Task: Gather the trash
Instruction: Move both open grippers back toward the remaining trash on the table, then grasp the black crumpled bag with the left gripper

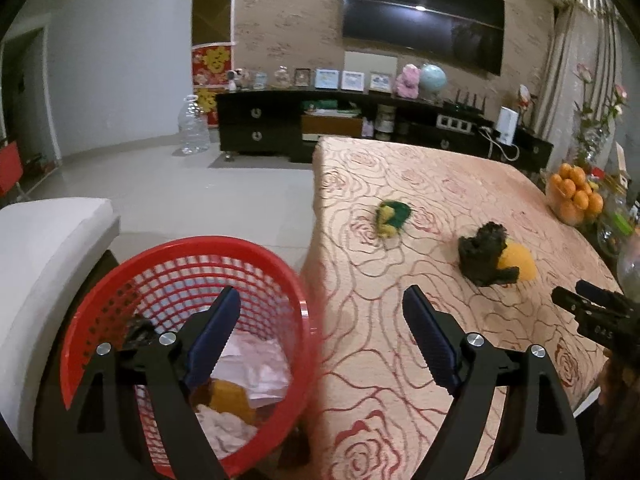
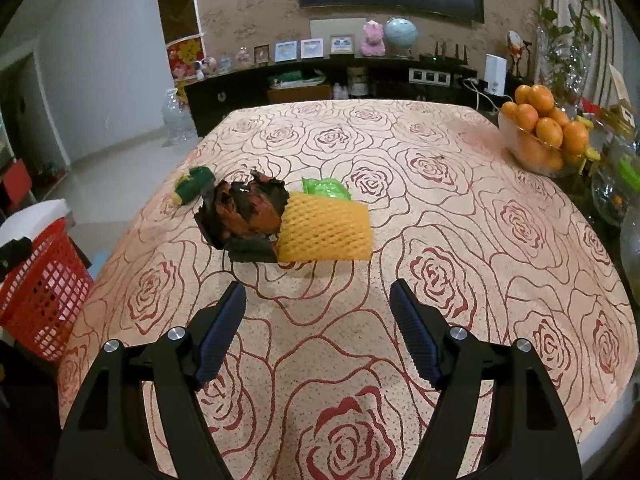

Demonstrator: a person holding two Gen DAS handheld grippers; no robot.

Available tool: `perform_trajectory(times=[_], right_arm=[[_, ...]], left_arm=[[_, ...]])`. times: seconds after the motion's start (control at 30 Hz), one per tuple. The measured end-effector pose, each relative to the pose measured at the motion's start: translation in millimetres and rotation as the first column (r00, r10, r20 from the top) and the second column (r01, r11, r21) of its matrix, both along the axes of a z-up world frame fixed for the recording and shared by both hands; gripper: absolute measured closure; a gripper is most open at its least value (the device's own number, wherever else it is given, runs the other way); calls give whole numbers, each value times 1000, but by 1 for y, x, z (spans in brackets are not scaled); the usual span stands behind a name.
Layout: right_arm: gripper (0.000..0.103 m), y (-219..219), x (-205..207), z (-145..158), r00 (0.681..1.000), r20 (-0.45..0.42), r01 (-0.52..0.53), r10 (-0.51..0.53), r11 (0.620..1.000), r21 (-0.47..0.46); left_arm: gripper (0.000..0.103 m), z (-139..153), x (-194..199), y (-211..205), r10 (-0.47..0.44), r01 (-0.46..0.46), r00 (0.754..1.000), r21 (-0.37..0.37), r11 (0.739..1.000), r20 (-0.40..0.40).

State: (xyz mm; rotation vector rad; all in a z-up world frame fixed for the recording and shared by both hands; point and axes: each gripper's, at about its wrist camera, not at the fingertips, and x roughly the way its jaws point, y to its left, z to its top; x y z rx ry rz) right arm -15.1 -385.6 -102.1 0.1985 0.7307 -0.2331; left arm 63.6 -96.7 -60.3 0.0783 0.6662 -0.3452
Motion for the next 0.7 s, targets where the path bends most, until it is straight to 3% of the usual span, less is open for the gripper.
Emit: perform_trajectory(times=[0.37,0.7], right_arm=[[30,-8,-1,-2,1000,-17,26,-25,999,40],[30,-22,-1,-7,997,-37,74,-72,995,72]], left_arm=[[19,0,13,-58,-130,131,991,14,991,-32],[19,-14,37,-136,-291,293,954,32,955,-68]])
